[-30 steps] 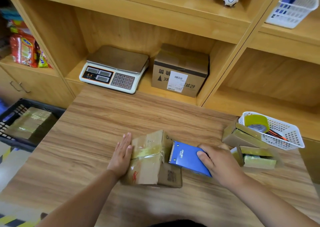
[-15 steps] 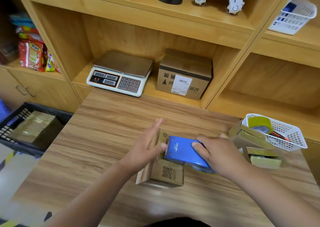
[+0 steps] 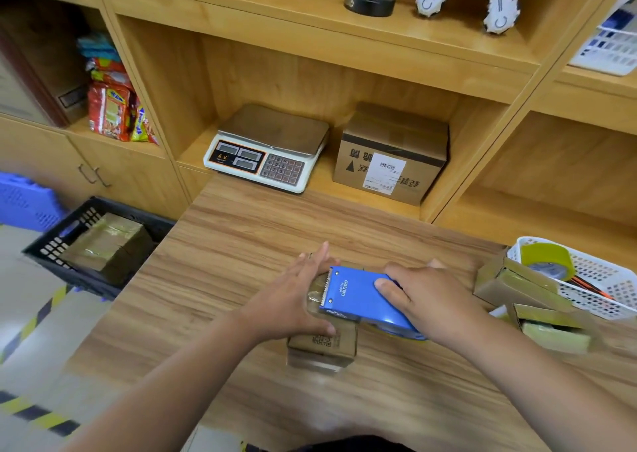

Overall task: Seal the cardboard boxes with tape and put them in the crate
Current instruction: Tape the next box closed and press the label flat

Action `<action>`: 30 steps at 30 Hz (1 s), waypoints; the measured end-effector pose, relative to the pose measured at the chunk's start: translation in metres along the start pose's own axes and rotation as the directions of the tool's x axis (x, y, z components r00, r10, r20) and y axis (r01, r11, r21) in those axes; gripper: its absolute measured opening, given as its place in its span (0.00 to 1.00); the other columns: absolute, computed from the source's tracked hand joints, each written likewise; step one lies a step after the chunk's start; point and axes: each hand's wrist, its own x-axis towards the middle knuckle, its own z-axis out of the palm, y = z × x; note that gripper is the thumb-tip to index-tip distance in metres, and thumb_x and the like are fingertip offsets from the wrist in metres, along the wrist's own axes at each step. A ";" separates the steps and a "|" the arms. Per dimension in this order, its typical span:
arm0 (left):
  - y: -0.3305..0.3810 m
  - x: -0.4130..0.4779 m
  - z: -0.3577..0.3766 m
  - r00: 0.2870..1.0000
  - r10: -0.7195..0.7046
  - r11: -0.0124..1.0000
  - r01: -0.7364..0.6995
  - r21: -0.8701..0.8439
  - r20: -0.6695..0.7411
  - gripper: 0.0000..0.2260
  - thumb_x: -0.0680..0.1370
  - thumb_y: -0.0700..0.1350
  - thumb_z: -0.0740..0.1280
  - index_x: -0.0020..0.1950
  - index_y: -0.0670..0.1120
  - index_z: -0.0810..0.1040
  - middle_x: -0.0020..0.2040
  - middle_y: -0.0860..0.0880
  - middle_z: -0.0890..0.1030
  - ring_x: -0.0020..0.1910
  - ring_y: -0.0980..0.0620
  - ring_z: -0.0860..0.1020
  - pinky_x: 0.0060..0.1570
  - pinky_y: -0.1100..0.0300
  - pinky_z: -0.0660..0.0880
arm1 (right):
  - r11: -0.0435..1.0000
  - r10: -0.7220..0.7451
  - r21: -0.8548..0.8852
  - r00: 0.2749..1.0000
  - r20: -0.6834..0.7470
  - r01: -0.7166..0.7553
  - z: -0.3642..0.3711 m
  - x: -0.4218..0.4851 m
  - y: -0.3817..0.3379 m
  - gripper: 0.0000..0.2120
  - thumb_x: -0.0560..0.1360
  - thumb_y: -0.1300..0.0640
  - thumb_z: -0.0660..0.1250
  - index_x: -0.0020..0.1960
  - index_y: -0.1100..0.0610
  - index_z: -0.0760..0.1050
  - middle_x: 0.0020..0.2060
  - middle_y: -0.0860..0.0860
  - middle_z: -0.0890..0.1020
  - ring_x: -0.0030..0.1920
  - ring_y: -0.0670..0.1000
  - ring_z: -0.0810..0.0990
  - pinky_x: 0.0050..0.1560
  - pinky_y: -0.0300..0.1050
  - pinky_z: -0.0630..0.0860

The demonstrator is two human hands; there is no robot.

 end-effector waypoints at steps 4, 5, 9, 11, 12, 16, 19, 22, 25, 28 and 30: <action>0.005 0.002 0.000 1.000 -0.021 1.000 0.021 0.021 0.004 0.56 0.58 0.67 0.74 0.66 0.72 0.31 0.60 0.85 0.46 0.74 0.61 0.42 0.71 0.61 0.47 | 0.998 0.000 0.063 1.000 0.003 0.000 0.001 -0.001 0.014 0.18 0.78 0.37 0.44 0.43 0.47 0.65 0.27 0.45 0.71 0.42 0.52 0.68 0.36 0.45 0.55; 0.006 0.002 0.000 1.000 -0.030 0.999 0.030 0.021 0.005 0.55 0.58 0.67 0.73 0.66 0.73 0.31 0.58 0.86 0.45 0.73 0.61 0.43 0.71 0.61 0.48 | 0.997 -0.002 0.076 1.000 0.002 0.002 0.001 -0.002 0.016 0.18 0.78 0.37 0.44 0.43 0.47 0.65 0.27 0.46 0.71 0.42 0.51 0.67 0.35 0.43 0.56; 0.003 0.004 -0.001 0.999 -0.040 0.999 0.040 0.035 0.021 0.54 0.57 0.69 0.71 0.67 0.74 0.32 0.67 0.80 0.53 0.76 0.55 0.44 0.74 0.55 0.48 | 0.996 0.002 0.094 1.000 0.004 -0.003 0.002 -0.009 0.034 0.20 0.76 0.36 0.43 0.41 0.49 0.64 0.29 0.47 0.73 0.41 0.53 0.68 0.42 0.44 0.65; 0.002 0.003 -0.002 0.999 -0.048 0.998 0.047 0.044 0.024 0.54 0.57 0.70 0.71 0.68 0.74 0.32 0.69 0.78 0.53 0.76 0.54 0.44 0.75 0.50 0.49 | 0.995 0.025 0.094 1.000 0.005 -0.025 0.001 -0.019 0.054 0.20 0.77 0.37 0.44 0.41 0.50 0.65 0.30 0.50 0.75 0.39 0.54 0.70 0.41 0.44 0.59; 0.002 0.002 -0.003 0.998 -0.052 0.998 0.050 0.045 0.027 0.54 0.57 0.71 0.71 0.68 0.74 0.33 0.69 0.78 0.53 0.76 0.54 0.43 0.74 0.49 0.49 | 0.995 0.038 0.093 0.999 0.013 -0.039 0.001 -0.026 0.065 0.20 0.77 0.38 0.45 0.41 0.50 0.66 0.32 0.50 0.77 0.40 0.53 0.70 0.40 0.44 0.57; 0.008 0.002 -0.003 0.996 -0.071 0.996 0.069 0.053 0.044 0.54 0.57 0.72 0.71 0.68 0.74 0.33 0.69 0.78 0.53 0.75 0.55 0.44 0.74 0.48 0.50 | 0.988 0.067 0.138 0.997 0.045 -0.072 0.003 -0.050 0.094 0.18 0.78 0.39 0.47 0.40 0.49 0.66 0.31 0.50 0.75 0.40 0.50 0.69 0.35 0.37 0.60; 0.011 0.001 -0.004 0.995 -0.087 0.995 0.084 0.060 0.049 0.54 0.58 0.69 0.72 0.70 0.71 0.35 0.70 0.77 0.52 0.76 0.55 0.44 0.74 0.49 0.50 | 0.984 0.049 0.171 0.997 0.060 -0.058 0.009 -0.051 0.096 0.19 0.78 0.39 0.47 0.39 0.49 0.66 0.31 0.51 0.75 0.38 0.49 0.70 0.36 0.35 0.59; 0.011 0.000 -0.005 0.994 -0.096 0.994 0.093 0.054 0.055 0.54 0.59 0.66 0.74 0.73 0.68 0.38 0.71 0.75 0.52 0.76 0.55 0.44 0.74 0.49 0.51 | 0.984 0.055 0.164 0.995 0.089 -0.070 0.019 -0.046 0.096 0.18 0.79 0.39 0.47 0.37 0.47 0.63 0.32 0.50 0.75 0.38 0.51 0.70 0.42 0.38 0.64; 0.012 0.000 -0.006 0.993 -0.098 0.994 0.095 0.050 0.062 0.54 0.60 0.66 0.74 0.74 0.66 0.40 0.71 0.74 0.51 0.76 0.54 0.44 0.74 0.50 0.50 | 0.984 0.087 0.145 0.989 0.119 -0.104 0.030 -0.044 0.096 0.17 0.79 0.39 0.46 0.38 0.47 0.62 0.34 0.49 0.76 0.41 0.51 0.69 0.48 0.48 0.70; 0.013 0.000 -0.006 0.995 -0.078 0.995 0.074 0.069 0.060 0.54 0.60 0.67 0.73 0.76 0.64 0.40 0.67 0.79 0.48 0.76 0.54 0.44 0.74 0.52 0.49 | 0.988 0.081 0.125 0.991 0.104 -0.094 0.043 -0.042 0.093 0.17 0.79 0.39 0.45 0.40 0.47 0.62 0.32 0.47 0.74 0.42 0.52 0.70 0.49 0.48 0.70; 0.013 -0.001 -0.006 0.997 -0.069 0.995 0.065 0.079 0.042 0.54 0.60 0.66 0.73 0.76 0.63 0.41 0.65 0.81 0.47 0.76 0.55 0.44 0.74 0.53 0.50 | 0.993 0.091 0.065 0.994 0.057 -0.095 0.052 -0.041 0.087 0.14 0.79 0.39 0.46 0.43 0.45 0.62 0.30 0.45 0.71 0.43 0.51 0.69 0.47 0.46 0.69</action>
